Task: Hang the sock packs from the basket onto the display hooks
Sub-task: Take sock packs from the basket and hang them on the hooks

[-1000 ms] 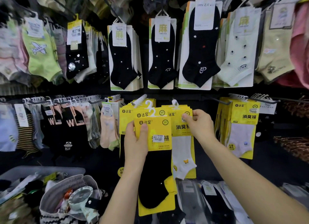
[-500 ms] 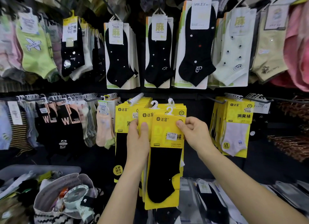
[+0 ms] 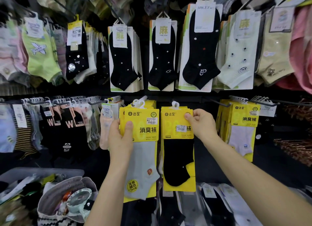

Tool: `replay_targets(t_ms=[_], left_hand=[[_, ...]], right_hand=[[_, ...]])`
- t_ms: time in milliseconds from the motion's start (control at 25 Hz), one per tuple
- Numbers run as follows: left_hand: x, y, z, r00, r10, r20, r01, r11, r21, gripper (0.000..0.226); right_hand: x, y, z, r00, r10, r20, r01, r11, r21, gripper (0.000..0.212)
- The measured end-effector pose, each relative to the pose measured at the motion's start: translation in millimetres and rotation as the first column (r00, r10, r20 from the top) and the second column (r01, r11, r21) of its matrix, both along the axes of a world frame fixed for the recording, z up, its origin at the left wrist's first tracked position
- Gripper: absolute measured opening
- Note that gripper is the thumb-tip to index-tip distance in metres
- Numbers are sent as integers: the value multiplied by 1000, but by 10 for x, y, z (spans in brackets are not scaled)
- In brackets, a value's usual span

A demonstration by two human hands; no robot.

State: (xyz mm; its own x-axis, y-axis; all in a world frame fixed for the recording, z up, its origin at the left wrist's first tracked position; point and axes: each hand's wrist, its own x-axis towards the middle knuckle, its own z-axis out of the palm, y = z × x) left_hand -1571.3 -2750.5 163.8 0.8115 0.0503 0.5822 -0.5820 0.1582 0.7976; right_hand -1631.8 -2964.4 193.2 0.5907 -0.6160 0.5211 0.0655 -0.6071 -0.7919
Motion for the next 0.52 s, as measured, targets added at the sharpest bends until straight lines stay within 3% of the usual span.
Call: replay_targets(t_ms=[240, 320, 440, 520], left_hand=[[-42, -73, -6, 1000, 1, 4, -1, 1000, -19, 8], [-75, -150, -21, 999, -31, -7, 31, 999, -33, 13], [-144, -276, -44, 998, -56, -30, 55, 998, -41, 16], [-196, -349, -70, 997, -70, -20, 69, 997, -24, 7]], right_hand=[[-13, 12, -42, 996, -67, -67, 66, 998, -9, 20], [-90, 37, -68, 992, -128, 5, 128, 992, -19, 23], [-203, 177, -100, 984, 69, 163, -72, 997, 12, 18], [-243, 306, -123, 972, 219, 84, -217, 976, -30, 14]])
